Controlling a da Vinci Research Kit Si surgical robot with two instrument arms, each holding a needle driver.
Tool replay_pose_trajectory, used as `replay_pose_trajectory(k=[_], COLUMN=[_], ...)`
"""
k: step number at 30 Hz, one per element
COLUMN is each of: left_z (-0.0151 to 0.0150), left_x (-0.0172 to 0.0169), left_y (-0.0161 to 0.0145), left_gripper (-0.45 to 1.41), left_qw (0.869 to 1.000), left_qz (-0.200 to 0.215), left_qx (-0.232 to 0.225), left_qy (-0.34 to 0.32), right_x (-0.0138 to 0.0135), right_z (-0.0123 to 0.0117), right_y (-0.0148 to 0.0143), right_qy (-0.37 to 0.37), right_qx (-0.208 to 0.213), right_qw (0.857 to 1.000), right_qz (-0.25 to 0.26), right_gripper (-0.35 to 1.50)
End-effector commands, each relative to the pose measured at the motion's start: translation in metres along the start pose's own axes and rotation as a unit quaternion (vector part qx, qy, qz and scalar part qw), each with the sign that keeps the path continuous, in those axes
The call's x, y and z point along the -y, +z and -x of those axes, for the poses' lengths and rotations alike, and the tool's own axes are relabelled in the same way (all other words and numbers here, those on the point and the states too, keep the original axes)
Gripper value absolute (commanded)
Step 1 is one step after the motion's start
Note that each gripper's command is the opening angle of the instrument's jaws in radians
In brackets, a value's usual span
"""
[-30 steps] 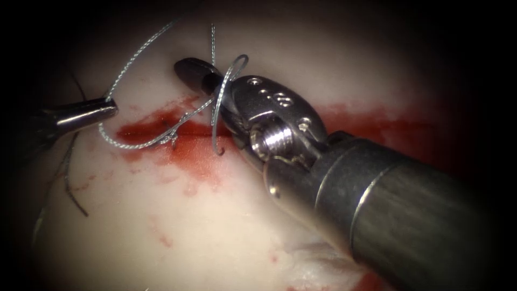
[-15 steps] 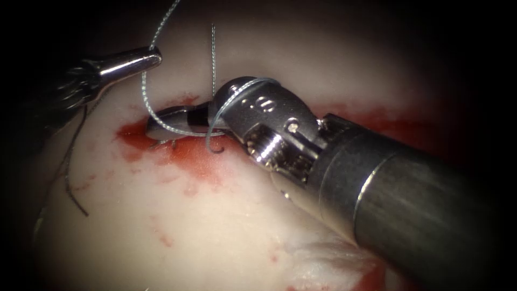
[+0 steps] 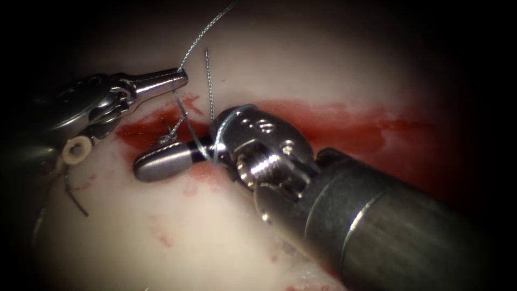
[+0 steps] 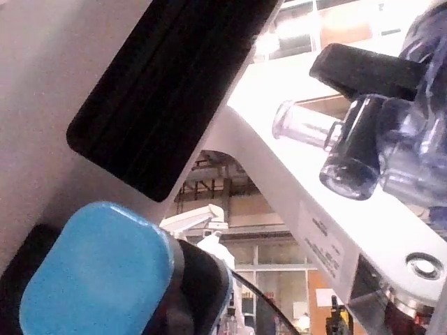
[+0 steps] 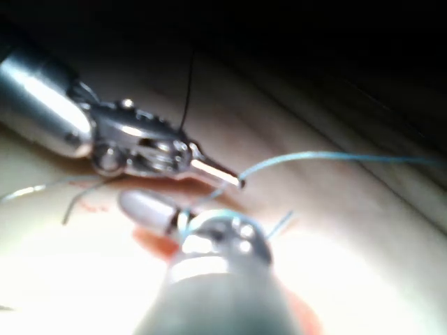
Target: Wound Closure
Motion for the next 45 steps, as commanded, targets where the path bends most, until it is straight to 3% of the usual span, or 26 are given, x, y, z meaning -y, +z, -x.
replay_pose_trajectory(k=[1, 3, 5, 6, 8, 13, 19, 26, 27, 32, 39, 45], left_z=[0.0011, 0.0011, 0.0008, 0.0008, 0.0005, 0.0002, 0.0, 0.0007, 0.0009, 0.0011, 0.0018, 0.002], left_x=[-0.0002, -0.0002, -0.0001, -0.0001, 0.0001, 0.0008, 0.0024, 0.004, 0.0042, 0.0041, 0.0031, 0.003], left_y=[0.0005, 0.0003, -0.0007, -0.0007, -0.002, -0.0033, -0.0034, -0.003, -0.003, -0.0031, -0.0033, -0.0033], left_gripper=[-0.45, -0.45, -0.45, -0.45, -0.45, -0.45, -0.45, -0.45, -0.45, -0.45, -0.45, -0.45], left_qw=[1.0, 1.0, 1.0, 1.0, 1.0, 0.999, 0.999, 0.998, 0.998, 0.998, 0.994, 0.993], left_qz=[-0.001, 0.002, 0.008, 0.008, 0.021, 0.029, 0.038, 0.037, 0.037, 0.045, 0.112, 0.115], left_qx=[0.002, 0.0, -0.01, -0.01, -0.021, -0.024, -0.02, -0.021, -0.021, -0.018, -0.012, -0.013], left_qy=[0.002, 0.002, 0.003, 0.003, 0.005, -0.004, -0.025, -0.04, -0.042, -0.043, -0.008, -0.008], right_x=[-0.0005, -0.0006, -0.0007, -0.0007, -0.0008, -0.0012, -0.0016, -0.0024, -0.0028, -0.0031, -0.003, -0.0029], right_z=[-0.0016, -0.0017, -0.0023, -0.0023, -0.0031, -0.0043, -0.0046, -0.0038, -0.0035, -0.0031, -0.0028, -0.0028], right_y=[0.0007, 0.0006, 0.0003, 0.0003, 0.0, -0.0007, -0.0011, -0.0013, -0.0015, -0.0019, -0.0018, -0.0019], right_qy=[0.036, 0.049, 0.054, 0.054, 0.044, 0.015, -0.08, -0.137, -0.147, -0.155, -0.154, -0.153], right_qx=[-0.018, -0.031, -0.084, -0.084, -0.158, -0.217, -0.218, -0.162, -0.162, -0.158, -0.154, -0.15], right_qw=[0.999, 0.998, 0.995, 0.995, 0.986, 0.971, 0.947, 0.899, 0.887, 0.876, 0.878, 0.882], right_qz=[0.0, 0.0, 0.0, 0.0, 0.03, 0.096, 0.222, 0.382, 0.406, 0.428, 0.426, 0.421], right_gripper=[-0.35, -0.35, -0.35, -0.35, -0.35, -0.35, -0.35, -0.35, -0.35, -0.35, -0.35, -0.35])
